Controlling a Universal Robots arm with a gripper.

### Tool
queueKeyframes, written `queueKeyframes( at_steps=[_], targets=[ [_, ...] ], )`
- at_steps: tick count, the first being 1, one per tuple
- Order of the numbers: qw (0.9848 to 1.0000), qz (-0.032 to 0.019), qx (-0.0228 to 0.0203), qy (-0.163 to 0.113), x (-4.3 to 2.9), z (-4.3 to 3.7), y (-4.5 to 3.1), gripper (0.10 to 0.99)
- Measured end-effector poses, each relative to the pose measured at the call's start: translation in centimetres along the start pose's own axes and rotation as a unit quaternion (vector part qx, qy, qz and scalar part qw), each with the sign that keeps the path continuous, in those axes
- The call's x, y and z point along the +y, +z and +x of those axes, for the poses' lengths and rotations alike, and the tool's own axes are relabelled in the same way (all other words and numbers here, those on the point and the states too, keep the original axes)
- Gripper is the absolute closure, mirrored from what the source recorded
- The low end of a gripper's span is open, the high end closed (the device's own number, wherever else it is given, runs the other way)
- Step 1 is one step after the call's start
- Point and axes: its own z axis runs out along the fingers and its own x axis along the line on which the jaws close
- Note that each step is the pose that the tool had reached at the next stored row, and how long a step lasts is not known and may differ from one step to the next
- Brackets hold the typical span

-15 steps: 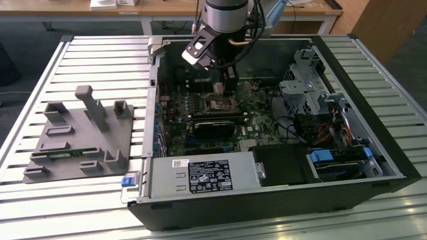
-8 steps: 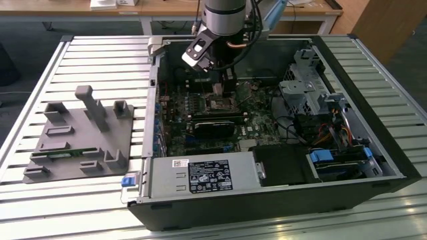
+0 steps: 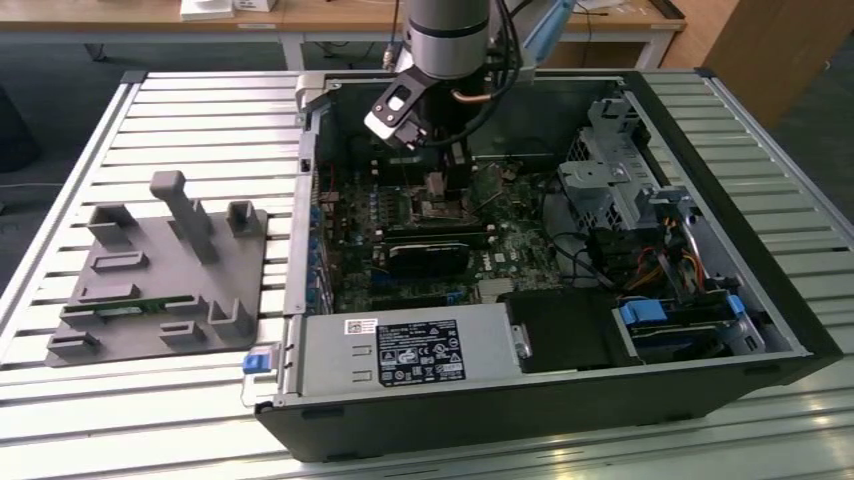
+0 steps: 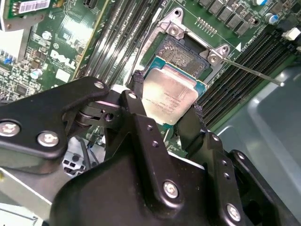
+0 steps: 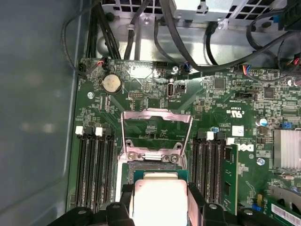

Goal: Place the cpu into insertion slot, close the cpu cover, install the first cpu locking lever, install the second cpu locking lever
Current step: 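Place the cpu into insertion slot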

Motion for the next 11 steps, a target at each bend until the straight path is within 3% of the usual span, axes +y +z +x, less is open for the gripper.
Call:
queueKeyframes(
  at_steps=[11],
  targets=[
    [1.0000,0.0000,0.0000,0.000,-0.16,0.57,1.80,0.549]
  ],
)
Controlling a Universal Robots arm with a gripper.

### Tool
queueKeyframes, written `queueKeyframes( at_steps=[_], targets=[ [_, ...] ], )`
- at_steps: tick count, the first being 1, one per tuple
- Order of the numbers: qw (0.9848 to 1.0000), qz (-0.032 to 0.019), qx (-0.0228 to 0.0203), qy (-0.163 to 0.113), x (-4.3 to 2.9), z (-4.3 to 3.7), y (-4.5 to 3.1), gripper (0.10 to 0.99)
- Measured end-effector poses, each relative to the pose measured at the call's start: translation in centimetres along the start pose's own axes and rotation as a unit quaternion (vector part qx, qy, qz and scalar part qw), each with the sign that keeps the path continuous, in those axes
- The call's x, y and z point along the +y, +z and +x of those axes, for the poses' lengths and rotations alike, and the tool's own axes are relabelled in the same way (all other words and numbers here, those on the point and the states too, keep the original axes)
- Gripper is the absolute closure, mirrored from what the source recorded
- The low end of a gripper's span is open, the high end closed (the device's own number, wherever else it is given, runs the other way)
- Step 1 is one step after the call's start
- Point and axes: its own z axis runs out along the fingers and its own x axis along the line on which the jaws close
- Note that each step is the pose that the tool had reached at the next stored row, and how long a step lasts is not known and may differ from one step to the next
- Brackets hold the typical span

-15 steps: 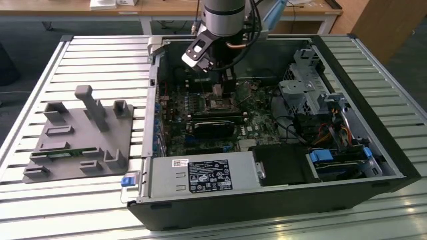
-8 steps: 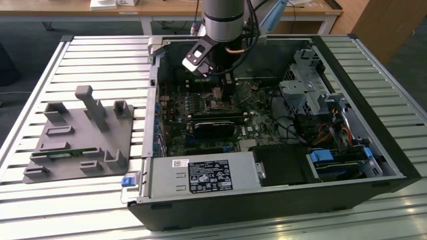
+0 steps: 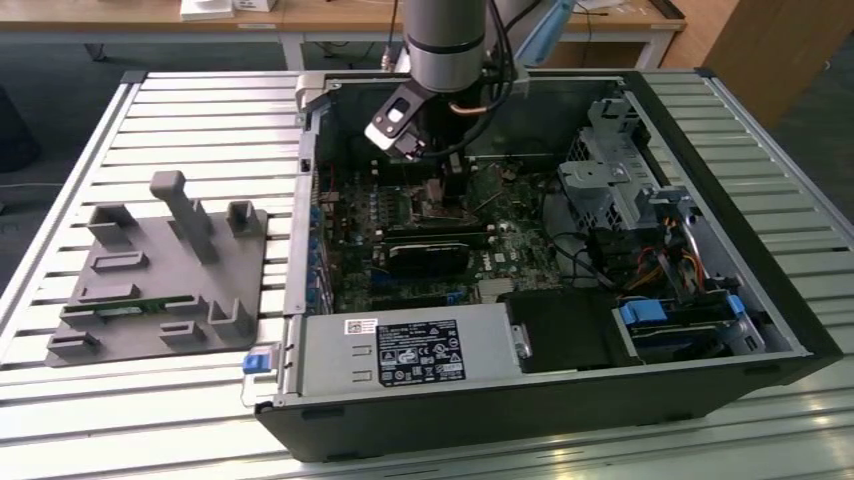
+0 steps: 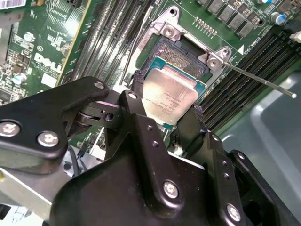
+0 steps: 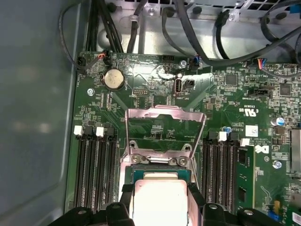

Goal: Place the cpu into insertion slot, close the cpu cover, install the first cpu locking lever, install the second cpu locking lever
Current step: 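Place the cpu into insertion slot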

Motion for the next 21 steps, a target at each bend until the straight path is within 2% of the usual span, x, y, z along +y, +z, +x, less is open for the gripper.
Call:
queueKeyframes(
  at_steps=[13,21],
  targets=[
    [1.0000,0.0000,-0.0004,0.005,-0.36,0.01,1.28,0.549],
    [0.9999,0.0000,-0.0011,0.011,-0.48,-0.01,1.64,0.549]
  ],
)
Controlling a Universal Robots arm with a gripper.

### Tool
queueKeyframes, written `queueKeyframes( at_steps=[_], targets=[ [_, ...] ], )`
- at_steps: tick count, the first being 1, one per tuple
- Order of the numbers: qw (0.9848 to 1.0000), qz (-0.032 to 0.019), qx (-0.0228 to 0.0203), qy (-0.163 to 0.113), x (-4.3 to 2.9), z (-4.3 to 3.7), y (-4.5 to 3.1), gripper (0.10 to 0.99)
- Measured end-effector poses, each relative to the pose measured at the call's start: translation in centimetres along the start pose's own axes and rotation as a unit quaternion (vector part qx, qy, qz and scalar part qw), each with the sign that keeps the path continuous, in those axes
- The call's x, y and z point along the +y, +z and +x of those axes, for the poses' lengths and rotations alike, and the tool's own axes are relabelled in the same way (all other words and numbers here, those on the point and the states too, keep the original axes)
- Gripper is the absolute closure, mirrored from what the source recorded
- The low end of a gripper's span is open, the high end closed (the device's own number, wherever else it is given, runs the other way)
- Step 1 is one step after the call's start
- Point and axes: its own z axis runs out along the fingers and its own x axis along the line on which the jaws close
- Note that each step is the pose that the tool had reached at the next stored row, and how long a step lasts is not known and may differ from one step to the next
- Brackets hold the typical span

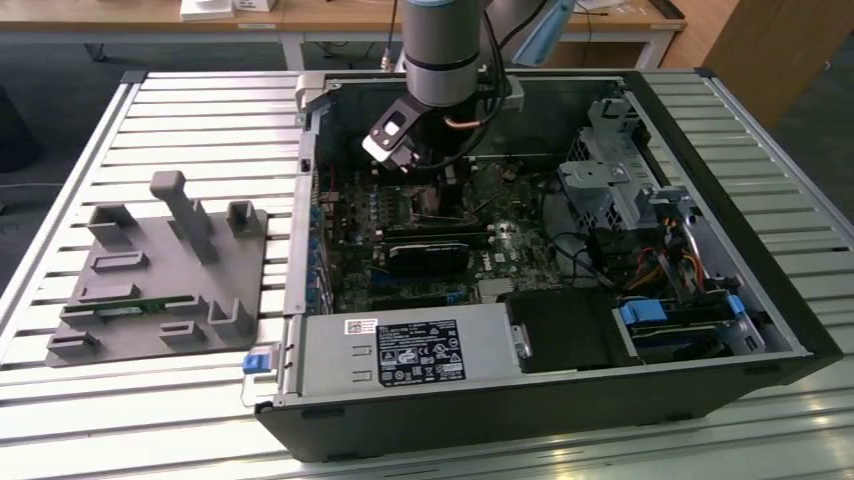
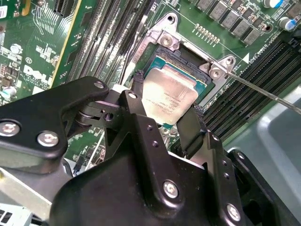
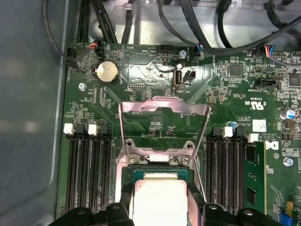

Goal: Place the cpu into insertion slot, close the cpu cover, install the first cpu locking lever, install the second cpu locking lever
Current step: 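Place the cpu into insertion slot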

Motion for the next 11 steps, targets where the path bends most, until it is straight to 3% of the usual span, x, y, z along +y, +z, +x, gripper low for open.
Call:
queueKeyframes(
  at_steps=[11],
  targets=[
    [1.0000,0.0000,-0.0003,0.004,-0.10,0.00,0.54,0.549]
  ],
)
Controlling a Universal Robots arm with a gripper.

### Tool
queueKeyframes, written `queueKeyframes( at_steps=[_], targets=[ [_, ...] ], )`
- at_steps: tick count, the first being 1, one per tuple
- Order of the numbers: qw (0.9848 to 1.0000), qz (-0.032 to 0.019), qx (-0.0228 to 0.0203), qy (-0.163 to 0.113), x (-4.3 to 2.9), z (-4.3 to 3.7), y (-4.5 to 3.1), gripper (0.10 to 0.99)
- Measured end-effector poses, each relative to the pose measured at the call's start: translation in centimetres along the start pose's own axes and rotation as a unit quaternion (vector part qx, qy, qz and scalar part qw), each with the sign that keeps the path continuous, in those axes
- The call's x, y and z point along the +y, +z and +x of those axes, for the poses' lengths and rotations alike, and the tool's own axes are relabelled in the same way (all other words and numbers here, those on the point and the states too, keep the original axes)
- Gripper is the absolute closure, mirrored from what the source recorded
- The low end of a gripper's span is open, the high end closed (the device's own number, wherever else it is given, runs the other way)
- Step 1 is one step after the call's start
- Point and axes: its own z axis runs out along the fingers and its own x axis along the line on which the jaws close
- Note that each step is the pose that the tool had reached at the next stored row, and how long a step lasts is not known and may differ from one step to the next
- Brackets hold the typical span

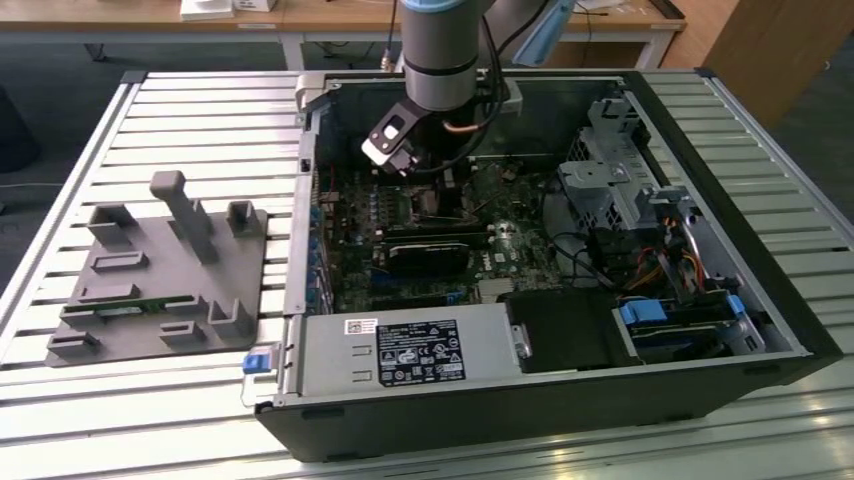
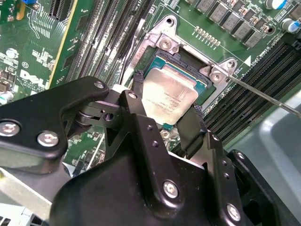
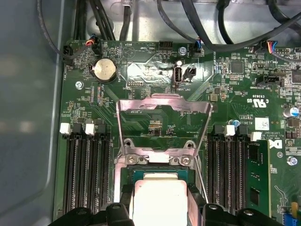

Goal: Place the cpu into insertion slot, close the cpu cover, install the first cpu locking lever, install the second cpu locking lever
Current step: 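Place the cpu into insertion slot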

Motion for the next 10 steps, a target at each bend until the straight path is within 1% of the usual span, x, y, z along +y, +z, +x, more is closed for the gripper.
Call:
queueKeyframes(
  at_steps=[5,10],
  targets=[
    [1.0000,0.0000,-0.0001,0.001,-0.02,0.01,0.22,0.549],
    [1.0000,0.0000,-0.0001,0.001,-0.02,0.01,0.24,0.549]
  ],
)
